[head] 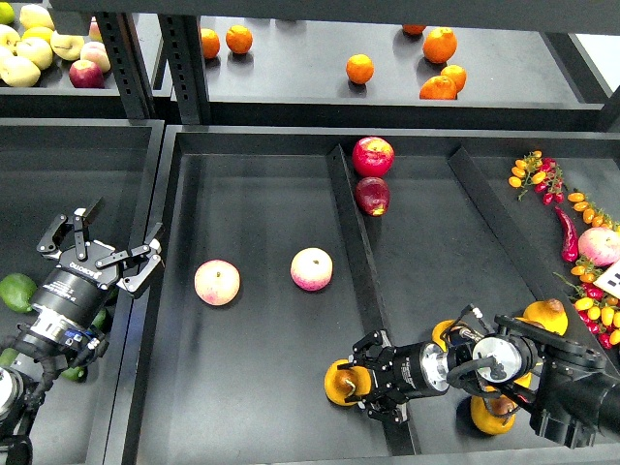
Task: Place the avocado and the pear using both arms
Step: 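Carry the pear into the bin of yellow pears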
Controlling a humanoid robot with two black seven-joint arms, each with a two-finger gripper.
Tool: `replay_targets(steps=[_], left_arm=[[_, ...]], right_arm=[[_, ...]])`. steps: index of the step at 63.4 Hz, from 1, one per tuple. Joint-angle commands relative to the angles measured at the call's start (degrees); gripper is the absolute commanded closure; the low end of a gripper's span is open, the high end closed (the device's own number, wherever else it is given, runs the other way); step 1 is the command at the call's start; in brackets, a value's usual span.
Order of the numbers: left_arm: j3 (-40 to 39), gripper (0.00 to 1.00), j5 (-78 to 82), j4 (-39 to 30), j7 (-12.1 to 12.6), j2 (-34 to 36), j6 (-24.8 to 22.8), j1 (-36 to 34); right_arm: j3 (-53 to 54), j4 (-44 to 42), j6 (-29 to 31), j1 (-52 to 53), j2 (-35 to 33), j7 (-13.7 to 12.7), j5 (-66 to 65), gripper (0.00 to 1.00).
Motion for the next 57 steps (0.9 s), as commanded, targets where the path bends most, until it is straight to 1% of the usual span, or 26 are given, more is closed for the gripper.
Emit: replay_targets(steps=[1,11,22,33,57], left_arm=[[0.29,0.01,0.07,0.16,0.0,0.0,0.0,0.01],[0.73,0.01,0.07,0.6,0.0,0.0,0.0,-0.08],[1.17,0.01,0.07,0.69,0.0,0.0,0.0,-0.08],[1.26,0.01,0.07,0.69,0.0,0.0,0.0,0.01],[1.17,0.01,0.07,0.6,0.0,0.0,0.0,0.01]], right_arm=[[0.56,2.58,0.06,0.02,-4.89,-0.01,0.08,0.65],[2.05,6.62,0.41,-1.65,-11.92,-0.01,0.25,0.65],[3.02,8.56,2.52,-4.11,-17.29,-0.01,0.25,0.65],[3.19,8.48,4.72,-6.48,-19.14,-0.01,0.17,0.65],[3.19,6.81,6.57,-11.23,-18.78,-0.01,-1.5,0.63]])
